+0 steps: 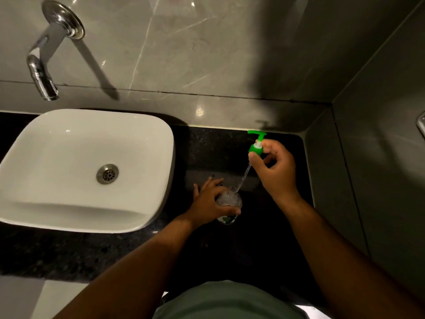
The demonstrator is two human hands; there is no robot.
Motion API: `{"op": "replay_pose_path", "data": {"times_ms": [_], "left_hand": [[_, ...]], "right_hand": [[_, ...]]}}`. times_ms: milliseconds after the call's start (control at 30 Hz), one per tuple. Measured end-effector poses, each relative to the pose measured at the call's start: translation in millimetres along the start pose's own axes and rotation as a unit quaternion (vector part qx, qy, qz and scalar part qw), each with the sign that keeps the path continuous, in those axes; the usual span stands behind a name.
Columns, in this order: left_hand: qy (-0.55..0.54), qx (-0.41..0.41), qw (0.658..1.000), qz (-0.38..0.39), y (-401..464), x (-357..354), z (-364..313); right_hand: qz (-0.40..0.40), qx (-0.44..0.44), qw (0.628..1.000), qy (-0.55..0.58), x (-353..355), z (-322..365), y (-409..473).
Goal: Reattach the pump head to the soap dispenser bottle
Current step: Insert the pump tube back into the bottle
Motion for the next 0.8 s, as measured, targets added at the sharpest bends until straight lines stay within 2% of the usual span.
{"op": "replay_pose_path", "data": {"times_ms": [233, 333, 467, 633, 733, 800], "left_hand": [[-0.001, -0.002, 1.000, 0.003, 0.8, 0.7, -2.4], [0.000, -0.007, 1.000, 0.003, 1.3, -0.3, -2.4], [-0.002, -0.011, 1.000, 0.011, 1.5, -0.6, -0.7], [0.009, -0.029, 1.000, 0.001, 1.4, -2.3, 2.6], [-0.001, -0.034, 0.999, -0.014, -0.6, -6.3, 3.1], [-0.016, -0.031, 0.999, -0.025, -2.1, -7.3, 2.6]], "right_hand": [[-0.036, -0.024, 0.997, 0.067, 1.0, 4.7, -1.5], [-0.032, -0.010, 0.998, 0.051, 0.3, 5.5, -1.4], [0.016, 0.022, 0.999, -0.017, -5.0, -4.1, -11.6], [0.130, -0.086, 0.980, -0.126, -22.4, -36.2, -32.1], [0.146, -0.117, 0.975, -0.118, -28.5, -43.5, -38.1], [0.159, -0.121, 0.966, -0.162, -29.6, -45.3, -36.8]]}}
Point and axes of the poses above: each hand's wrist, its own y-axis towards the middle knuckle, its own x-axis out of the back of the hand, z = x × y, the point moved 2 cm from there along y, towards the middle knuckle, and after that the axes turned 13 degrees about -x, right-handed, at the moved point
